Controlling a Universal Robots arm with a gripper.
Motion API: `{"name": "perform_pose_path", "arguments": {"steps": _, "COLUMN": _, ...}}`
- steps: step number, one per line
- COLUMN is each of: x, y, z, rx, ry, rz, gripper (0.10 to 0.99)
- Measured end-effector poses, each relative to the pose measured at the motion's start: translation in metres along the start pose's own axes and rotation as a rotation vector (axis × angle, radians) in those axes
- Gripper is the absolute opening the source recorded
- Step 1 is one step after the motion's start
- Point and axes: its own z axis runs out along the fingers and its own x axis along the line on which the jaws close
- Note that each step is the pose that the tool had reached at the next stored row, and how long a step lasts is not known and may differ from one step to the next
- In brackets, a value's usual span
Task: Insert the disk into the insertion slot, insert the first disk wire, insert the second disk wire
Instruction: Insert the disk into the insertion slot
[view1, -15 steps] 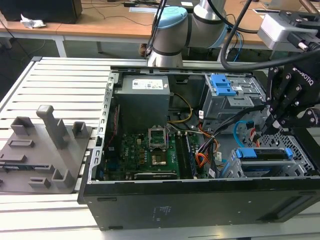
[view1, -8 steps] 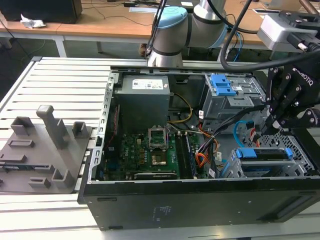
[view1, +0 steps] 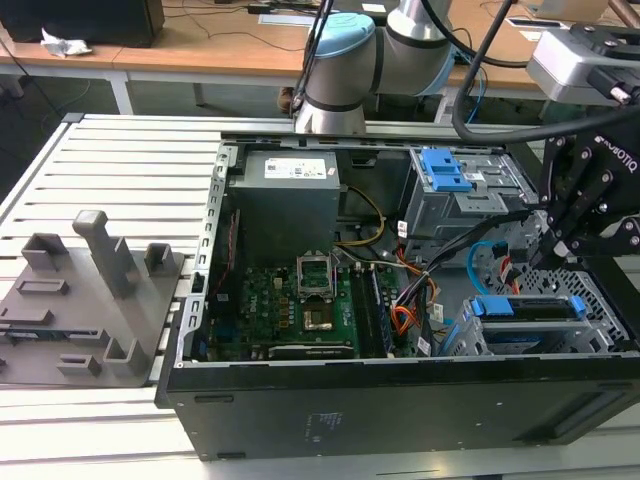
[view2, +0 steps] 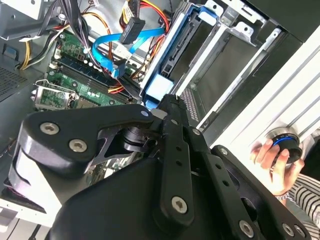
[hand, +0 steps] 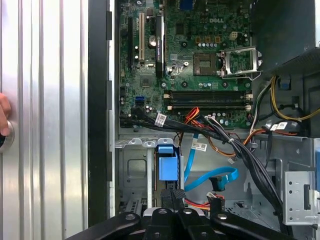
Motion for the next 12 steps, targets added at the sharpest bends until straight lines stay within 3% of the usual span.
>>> {"name": "perform_pose_path", "arguments": {"steps": 12, "x": -0.0001, "y": -0.001, "z": 0.0117, "rx": 0.0, "ry": -0.0001, "rz": 0.0, "gripper": 0.106}}
